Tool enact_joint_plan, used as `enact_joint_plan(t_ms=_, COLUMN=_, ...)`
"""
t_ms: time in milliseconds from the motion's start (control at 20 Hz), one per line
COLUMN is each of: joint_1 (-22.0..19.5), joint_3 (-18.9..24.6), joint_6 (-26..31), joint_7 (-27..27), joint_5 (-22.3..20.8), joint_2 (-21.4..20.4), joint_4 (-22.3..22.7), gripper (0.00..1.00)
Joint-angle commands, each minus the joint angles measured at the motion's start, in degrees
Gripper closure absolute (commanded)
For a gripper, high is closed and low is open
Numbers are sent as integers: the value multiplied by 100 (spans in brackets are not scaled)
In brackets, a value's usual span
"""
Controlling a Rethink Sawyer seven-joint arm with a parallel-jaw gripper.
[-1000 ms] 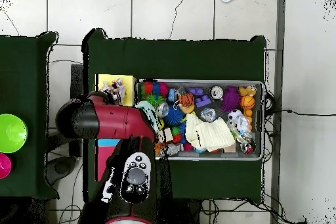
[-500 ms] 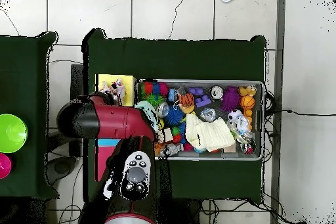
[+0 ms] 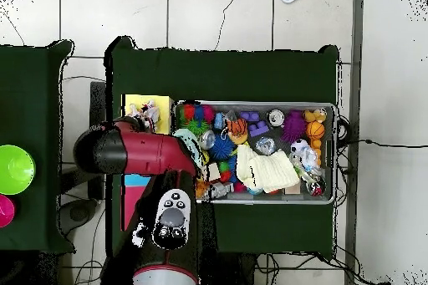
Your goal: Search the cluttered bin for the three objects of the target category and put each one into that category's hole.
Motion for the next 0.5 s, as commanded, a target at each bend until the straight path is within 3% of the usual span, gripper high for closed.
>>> enact_joint_plan(t_ms=50, joint_1=67, joint_3=82, joint_6=338, joint_7=1232, joint_5=-46, joint_2=915, joint_4=266, gripper=100)
enact_joint_plan(t_ms=500, joint_1=134, joint_3=-33, joint_6=203, joint_7=1228, joint_5=-65, joint_2=1135, joint_4=119, gripper=100)
